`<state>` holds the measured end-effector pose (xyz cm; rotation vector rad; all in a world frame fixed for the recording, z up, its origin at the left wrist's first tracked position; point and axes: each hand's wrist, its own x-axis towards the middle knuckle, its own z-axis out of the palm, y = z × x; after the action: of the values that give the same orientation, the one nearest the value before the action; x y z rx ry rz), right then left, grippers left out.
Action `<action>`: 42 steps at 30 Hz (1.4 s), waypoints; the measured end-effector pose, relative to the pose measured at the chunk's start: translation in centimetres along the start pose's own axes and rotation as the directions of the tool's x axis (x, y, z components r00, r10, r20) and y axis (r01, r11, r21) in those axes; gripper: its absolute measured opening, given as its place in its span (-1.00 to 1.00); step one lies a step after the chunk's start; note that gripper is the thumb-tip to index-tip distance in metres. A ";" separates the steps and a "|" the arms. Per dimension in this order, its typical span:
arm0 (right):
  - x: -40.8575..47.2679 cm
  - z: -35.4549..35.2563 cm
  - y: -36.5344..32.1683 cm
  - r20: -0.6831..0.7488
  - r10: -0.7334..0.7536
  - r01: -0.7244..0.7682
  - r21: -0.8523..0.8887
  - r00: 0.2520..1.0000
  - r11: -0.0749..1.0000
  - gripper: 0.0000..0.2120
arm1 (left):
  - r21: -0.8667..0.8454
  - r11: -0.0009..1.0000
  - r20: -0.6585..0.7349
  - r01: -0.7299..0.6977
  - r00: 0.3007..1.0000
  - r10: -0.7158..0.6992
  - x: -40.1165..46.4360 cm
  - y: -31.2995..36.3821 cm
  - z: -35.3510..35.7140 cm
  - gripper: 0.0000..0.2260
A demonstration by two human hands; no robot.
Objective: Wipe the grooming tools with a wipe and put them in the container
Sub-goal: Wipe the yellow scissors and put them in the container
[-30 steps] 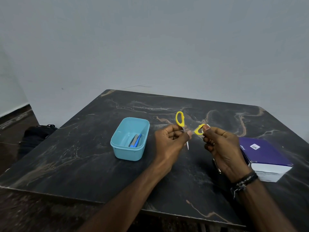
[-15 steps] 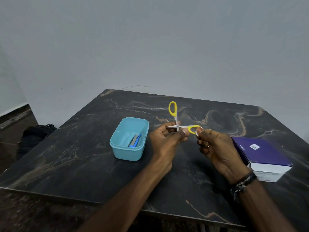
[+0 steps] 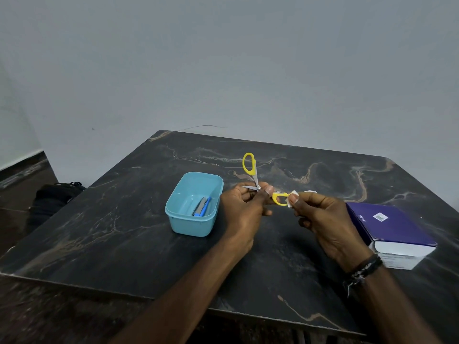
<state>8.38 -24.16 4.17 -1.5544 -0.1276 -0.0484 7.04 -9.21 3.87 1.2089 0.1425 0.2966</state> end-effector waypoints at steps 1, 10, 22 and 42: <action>0.0 0.0 0.1 0.002 -0.012 0.012 -0.023 1.000 1.000 -0.83 | 0.026 1.000 0.005 -0.011 1.000 0.011 0.0 0.0 0.0 -0.92; -0.4 0.9 0.2 0.200 -0.161 0.216 -0.299 0.967 0.929 -0.86 | 0.132 0.971 -0.021 -0.199 0.979 0.204 -0.1 0.0 -0.2 -0.83; -0.6 0.6 -0.5 0.301 0.151 -0.108 -0.155 0.942 0.982 -0.82 | 0.169 0.950 0.031 -0.263 0.965 0.262 0.0 -0.5 -0.2 -0.86; -0.5 0.2 -0.8 0.392 0.219 -0.213 -0.057 0.894 0.975 -0.82 | 0.012 0.987 0.123 -0.161 0.980 0.158 -0.5 0.0 0.3 -0.73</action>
<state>7.78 -24.01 4.87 -1.5663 -0.2733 0.4468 6.64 -9.59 3.97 1.2588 -0.0581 0.3606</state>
